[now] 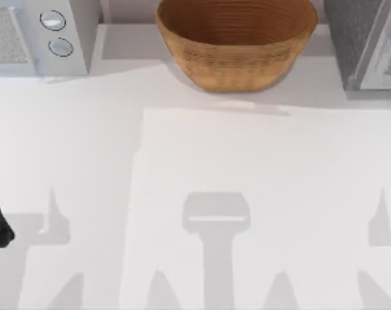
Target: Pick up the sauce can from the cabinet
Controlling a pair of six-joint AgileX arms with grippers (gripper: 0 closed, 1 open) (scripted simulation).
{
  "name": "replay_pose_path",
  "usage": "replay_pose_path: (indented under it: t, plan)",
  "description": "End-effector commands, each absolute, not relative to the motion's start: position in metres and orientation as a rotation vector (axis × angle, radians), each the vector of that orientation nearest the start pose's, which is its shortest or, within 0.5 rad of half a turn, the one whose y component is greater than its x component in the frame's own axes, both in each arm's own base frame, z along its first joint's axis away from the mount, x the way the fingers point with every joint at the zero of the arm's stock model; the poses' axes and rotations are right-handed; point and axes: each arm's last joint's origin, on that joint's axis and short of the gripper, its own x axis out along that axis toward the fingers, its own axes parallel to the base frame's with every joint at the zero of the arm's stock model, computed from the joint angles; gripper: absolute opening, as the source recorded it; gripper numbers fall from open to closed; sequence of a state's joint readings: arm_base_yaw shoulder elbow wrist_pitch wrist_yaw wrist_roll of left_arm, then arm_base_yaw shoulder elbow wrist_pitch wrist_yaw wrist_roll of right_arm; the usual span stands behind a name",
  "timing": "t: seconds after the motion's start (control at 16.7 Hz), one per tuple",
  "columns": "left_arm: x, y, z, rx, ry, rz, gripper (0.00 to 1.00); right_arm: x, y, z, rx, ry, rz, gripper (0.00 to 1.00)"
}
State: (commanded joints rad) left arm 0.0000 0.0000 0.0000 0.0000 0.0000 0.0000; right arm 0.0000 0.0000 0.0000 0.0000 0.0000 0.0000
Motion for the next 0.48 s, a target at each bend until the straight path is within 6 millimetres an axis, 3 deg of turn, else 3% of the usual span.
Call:
replay_pose_path:
  t: [0.24,0.48]
  plan:
    - [0.106,-0.001,0.160,0.000,0.000,0.000,1.00,0.106,-0.001,0.168,0.000,0.002,0.002,1.00]
    - [0.106,-0.001,0.160,0.000,0.000,0.000,1.00,0.108,0.002,0.217,-0.001,0.014,0.006,1.00]
